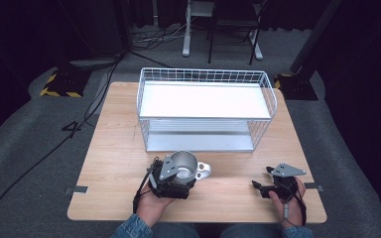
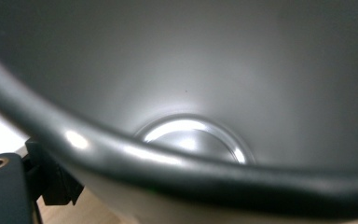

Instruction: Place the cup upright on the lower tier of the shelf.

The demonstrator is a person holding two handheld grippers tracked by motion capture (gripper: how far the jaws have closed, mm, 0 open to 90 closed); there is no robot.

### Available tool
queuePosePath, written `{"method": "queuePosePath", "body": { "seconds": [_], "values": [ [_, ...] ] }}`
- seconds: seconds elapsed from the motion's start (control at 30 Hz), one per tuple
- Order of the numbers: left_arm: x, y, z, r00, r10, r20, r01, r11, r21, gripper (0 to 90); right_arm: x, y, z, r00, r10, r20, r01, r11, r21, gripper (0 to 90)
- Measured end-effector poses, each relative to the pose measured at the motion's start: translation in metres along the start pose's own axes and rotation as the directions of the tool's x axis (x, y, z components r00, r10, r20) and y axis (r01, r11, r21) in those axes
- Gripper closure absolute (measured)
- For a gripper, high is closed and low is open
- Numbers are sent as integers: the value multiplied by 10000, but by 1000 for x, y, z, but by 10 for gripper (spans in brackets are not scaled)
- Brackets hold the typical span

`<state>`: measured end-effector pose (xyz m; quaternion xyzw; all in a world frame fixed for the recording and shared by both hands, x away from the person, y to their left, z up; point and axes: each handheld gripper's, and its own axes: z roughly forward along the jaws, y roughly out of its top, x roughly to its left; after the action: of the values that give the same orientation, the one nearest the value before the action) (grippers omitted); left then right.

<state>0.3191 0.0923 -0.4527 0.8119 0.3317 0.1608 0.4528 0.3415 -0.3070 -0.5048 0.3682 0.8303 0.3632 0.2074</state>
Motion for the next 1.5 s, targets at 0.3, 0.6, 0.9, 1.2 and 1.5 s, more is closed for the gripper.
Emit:
{"method": "queuePosePath", "body": {
  "seconds": [0.3, 0.6, 0.9, 1.2, 1.5],
  "values": [
    [13, 11, 16, 9971, -764, 56, 766, 9962, -415, 88, 0, 0, 0, 10000, 18, -32, -18, 10000, 24, 188],
    [22, 20, 34, 9968, -720, -336, 703, 9963, -495, 88, 0, 0, 0, 10000, -4, 4, 4, 10000, -8, 189],
    [33, 30, 53, 9952, -711, -678, 661, 9951, -738, 88, 0, 0, 0, 10000, -5, -1, 5, 10000, -8, 189],
    [47, 39, 72, 9927, -766, -930, 688, 9941, -842, 88, 0, 0, 0, 10000, -23, 11, 23, 10000, -10, 189],
    [62, 34, 90, 9848, -1326, -1124, 1204, 9867, -1090, 88, 1, 0, 0, 9999, -85, -55, 85, 10000, -10, 189]
  ]
}}
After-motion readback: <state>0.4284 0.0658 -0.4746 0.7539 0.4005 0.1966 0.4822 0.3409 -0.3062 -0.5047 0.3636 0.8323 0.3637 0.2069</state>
